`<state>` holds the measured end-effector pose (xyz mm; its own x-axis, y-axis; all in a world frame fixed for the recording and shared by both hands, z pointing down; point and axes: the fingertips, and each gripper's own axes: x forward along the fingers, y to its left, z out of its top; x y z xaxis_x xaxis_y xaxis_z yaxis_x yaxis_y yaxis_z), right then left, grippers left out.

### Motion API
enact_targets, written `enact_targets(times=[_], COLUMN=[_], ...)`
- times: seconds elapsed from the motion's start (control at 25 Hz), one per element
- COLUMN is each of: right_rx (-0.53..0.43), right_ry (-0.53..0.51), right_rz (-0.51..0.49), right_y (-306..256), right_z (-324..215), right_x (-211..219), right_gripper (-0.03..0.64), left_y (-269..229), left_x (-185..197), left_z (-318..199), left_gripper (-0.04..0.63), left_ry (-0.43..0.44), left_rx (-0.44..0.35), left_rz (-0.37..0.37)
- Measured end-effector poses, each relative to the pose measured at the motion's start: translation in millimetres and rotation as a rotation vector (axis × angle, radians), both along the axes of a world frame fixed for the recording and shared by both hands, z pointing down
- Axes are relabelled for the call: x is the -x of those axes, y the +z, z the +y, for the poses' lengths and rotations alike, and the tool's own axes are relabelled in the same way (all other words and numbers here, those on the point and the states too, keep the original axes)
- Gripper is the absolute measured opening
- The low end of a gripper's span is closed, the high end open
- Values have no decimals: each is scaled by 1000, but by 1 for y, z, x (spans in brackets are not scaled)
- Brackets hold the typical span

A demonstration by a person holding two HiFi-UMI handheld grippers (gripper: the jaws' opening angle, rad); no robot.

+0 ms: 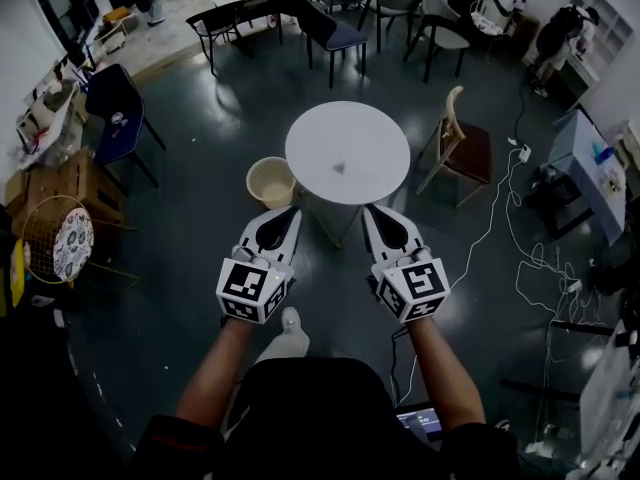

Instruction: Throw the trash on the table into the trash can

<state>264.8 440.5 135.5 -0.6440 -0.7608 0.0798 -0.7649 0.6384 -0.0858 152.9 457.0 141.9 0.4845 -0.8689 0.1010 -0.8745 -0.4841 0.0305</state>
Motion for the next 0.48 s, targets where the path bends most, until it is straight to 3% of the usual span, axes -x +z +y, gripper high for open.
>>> enact_targets(times=[0.28, 0.48], right_rx=[15, 48], right_ry=[33, 82], right_rz=[23, 57], right_y=[3, 27], right_z=[-71, -111], right_x=[53, 70], right_gripper=[12, 12], left_y=[10, 27], left_x=[61, 84], left_z=[-71, -107], left_gripper=[8, 9], left_ry=[31, 86], left_rx=[34, 57], left_rz=[9, 13])
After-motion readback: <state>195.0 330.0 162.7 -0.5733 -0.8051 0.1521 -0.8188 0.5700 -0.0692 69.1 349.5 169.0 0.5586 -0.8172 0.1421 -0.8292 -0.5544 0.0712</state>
